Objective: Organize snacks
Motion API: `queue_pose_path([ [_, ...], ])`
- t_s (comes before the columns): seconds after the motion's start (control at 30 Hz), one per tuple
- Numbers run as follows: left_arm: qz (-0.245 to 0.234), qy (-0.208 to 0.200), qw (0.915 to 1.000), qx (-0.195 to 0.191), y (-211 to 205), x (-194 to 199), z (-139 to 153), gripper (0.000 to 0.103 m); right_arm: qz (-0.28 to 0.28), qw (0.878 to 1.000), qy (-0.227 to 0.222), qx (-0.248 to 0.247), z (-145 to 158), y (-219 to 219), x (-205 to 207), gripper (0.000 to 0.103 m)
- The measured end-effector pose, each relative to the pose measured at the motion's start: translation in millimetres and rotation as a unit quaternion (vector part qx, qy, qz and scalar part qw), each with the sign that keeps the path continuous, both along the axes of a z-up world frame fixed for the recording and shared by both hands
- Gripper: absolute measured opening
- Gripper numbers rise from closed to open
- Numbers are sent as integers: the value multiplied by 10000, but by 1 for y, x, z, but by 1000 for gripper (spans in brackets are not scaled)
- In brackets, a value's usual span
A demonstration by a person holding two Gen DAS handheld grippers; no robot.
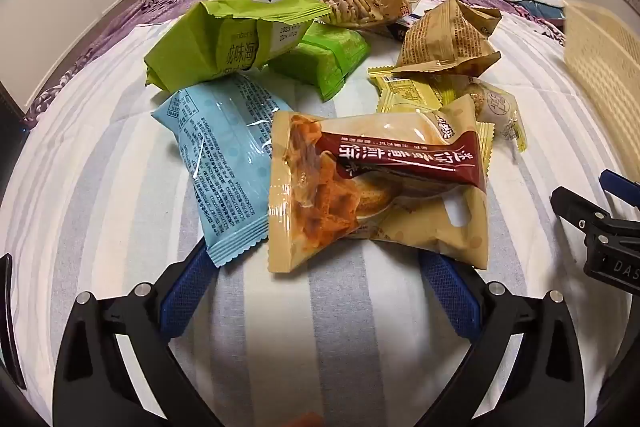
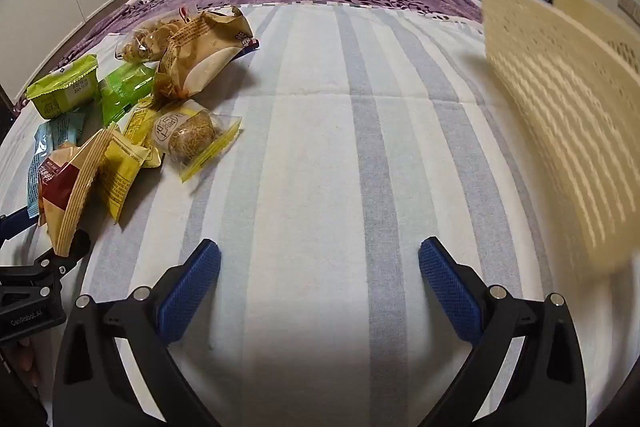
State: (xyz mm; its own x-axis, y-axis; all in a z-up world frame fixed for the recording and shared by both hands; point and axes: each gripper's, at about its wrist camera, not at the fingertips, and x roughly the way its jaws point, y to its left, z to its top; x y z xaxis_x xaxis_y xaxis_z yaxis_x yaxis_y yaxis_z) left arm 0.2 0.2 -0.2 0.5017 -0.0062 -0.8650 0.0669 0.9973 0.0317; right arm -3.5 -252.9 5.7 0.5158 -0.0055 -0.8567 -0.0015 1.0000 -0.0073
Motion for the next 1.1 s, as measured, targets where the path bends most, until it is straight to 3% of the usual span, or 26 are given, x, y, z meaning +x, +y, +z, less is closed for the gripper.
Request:
queue_pose_path([
  [1.1, 2, -22, 10000, 25, 2, -1, 1, 101, 11, 10000, -3, -40, -2, 2, 2, 98],
])
